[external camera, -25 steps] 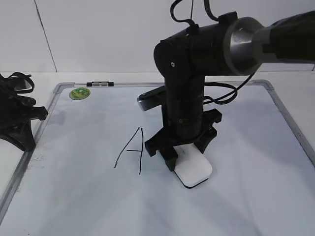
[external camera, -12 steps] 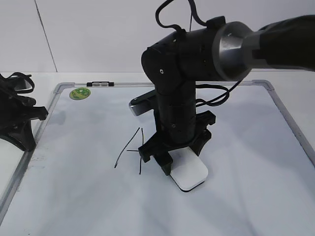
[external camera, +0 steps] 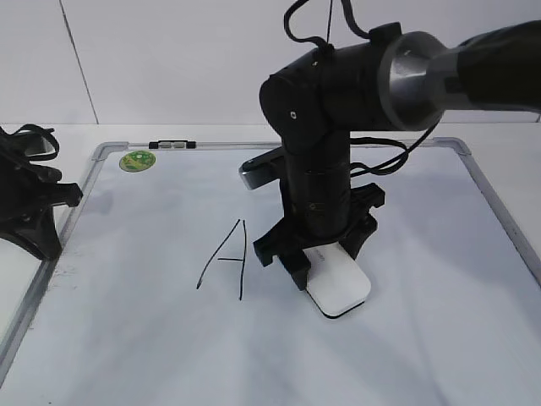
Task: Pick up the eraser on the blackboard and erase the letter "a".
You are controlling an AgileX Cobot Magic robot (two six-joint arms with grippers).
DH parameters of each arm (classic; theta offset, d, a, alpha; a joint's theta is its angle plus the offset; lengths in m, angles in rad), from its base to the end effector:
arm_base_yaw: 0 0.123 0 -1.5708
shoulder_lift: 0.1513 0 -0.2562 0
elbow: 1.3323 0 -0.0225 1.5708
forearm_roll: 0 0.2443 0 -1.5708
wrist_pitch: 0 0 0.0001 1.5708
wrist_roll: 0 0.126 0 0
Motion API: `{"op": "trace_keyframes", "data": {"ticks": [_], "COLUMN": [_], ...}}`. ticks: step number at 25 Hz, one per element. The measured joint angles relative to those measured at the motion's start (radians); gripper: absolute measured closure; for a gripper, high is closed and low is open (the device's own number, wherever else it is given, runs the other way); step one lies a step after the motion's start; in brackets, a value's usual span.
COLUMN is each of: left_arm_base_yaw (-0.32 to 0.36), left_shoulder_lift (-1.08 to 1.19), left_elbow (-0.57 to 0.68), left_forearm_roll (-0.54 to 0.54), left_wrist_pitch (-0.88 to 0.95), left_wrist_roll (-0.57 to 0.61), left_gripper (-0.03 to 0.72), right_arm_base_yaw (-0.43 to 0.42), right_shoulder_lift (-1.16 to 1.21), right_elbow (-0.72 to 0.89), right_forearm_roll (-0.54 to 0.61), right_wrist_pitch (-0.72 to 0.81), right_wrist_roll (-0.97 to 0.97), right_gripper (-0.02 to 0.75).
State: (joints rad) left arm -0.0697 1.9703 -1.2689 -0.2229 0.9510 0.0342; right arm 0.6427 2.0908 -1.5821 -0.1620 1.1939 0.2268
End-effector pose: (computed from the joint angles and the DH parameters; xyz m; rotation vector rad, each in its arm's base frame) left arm 0.3463 -0.0469 0.0950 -0.0397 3.1261 -0.2849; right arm 0.3206 0.2165 0.1197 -0.7377 3.0211 -0.2401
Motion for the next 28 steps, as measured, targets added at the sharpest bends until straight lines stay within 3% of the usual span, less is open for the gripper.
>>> {"op": "trace_keyframes", "data": {"ticks": [15, 23, 28], "left_arm_base_yaw": [0.0, 0.0, 0.0], "left_shoulder_lift": [0.0, 0.0, 0.0], "left_elbow": [0.0, 0.0, 0.0], "left_forearm_roll": [0.0, 0.0, 0.0], "left_wrist_pitch": [0.0, 0.0, 0.0], "left_wrist_roll": [0.0, 0.0, 0.0], "left_gripper": [0.666, 0.662, 0.659], "right_arm_base_yaw": [-0.071, -0.074, -0.102], "right_shoulder_lift": [-0.005, -0.111, -0.124], "right_elbow": [-0.045, -0.051, -0.051], "right_forearm_roll": [-0.032, -0.17, -0.194], "right_wrist_pitch": [0.013, 0.022, 0.024], "right_wrist_roll": [0.017, 0.128, 0.15], "right_gripper": [0.167, 0.167, 0.167]}}
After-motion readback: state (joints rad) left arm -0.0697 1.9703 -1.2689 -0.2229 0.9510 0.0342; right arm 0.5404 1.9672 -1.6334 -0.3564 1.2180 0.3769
